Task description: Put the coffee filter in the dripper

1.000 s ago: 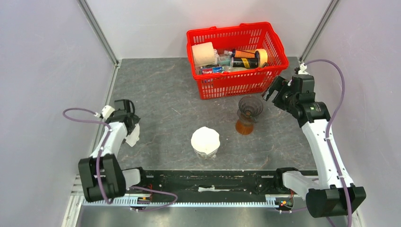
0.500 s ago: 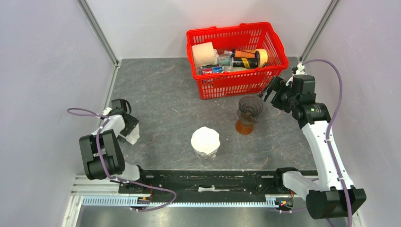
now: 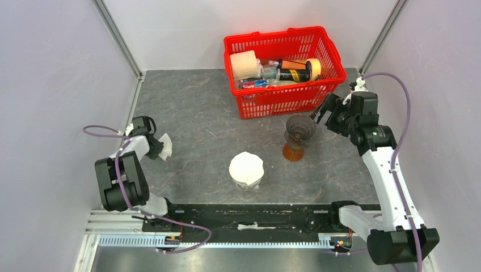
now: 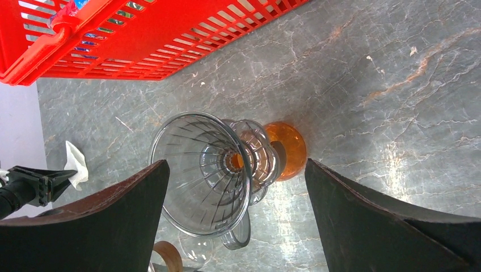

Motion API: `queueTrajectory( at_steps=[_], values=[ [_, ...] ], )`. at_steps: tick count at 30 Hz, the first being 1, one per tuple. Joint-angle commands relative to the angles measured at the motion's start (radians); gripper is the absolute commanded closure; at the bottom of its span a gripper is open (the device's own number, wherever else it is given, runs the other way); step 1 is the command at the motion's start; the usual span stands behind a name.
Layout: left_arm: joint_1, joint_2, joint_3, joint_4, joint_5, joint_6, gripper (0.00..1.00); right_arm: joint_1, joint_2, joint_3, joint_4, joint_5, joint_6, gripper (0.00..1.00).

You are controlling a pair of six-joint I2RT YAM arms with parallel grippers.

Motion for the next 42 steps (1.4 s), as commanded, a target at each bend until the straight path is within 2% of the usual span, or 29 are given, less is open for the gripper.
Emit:
queueTrajectory(
  at_steps=[1, 2, 3, 4, 12, 20, 24, 28, 34, 38, 42],
  values=[
    [-0.004, 0.055, -0.022, 0.037, 0.178, 0.037, 0.76, -0.003, -0.021, -0.005, 0.034, 0.018, -0.019, 0.03],
    [-0.004, 0.059, -0.022, 0.045, 0.189, 0.043, 0.81, -0.004, -0.020, -0.005, 0.034, 0.018, -0.020, 0.03],
    [-0.004, 0.060, -0.022, 0.051, 0.198, 0.046, 0.93, -0.003, -0.019, -0.005, 0.035, 0.019, -0.020, 0.03],
    [-0.005, 0.063, -0.020, 0.056, 0.207, 0.048, 0.98, -0.003, -0.019, -0.005, 0.034, 0.019, -0.022, 0.03],
    [-0.008, 0.002, -0.050, 0.116, 0.391, 0.035, 0.98, -0.003, -0.018, -0.005, 0.038, 0.014, -0.022, 0.03],
    [-0.058, -0.248, -0.069, 0.209, 0.599, -0.074, 0.98, -0.004, -0.051, -0.012, 0.068, -0.023, -0.023, 0.03],
    [-0.136, -0.376, -0.021, 0.212, 0.654, -0.113, 0.98, -0.003, -0.081, -0.018, 0.106, -0.094, -0.022, 0.03],
    [-0.225, -0.470, 0.031, 0.243, 0.717, -0.160, 0.98, -0.002, -0.097, -0.021, 0.160, -0.232, -0.018, 0.03],
    [-0.369, -0.519, 0.046, 0.489, 0.880, -0.323, 0.98, 0.046, -0.092, -0.038, 0.319, -0.507, 0.030, 0.03],
    [-0.474, -0.541, 0.059, 0.531, 0.872, -0.353, 0.98, 0.121, -0.111, -0.068, 0.418, -0.538, 0.054, 0.03],
    [-0.543, -0.573, 0.038, 0.584, 0.829, -0.409, 0.98, 0.188, -0.144, -0.159, 0.623, -0.539, 0.107, 0.03]
  ],
)
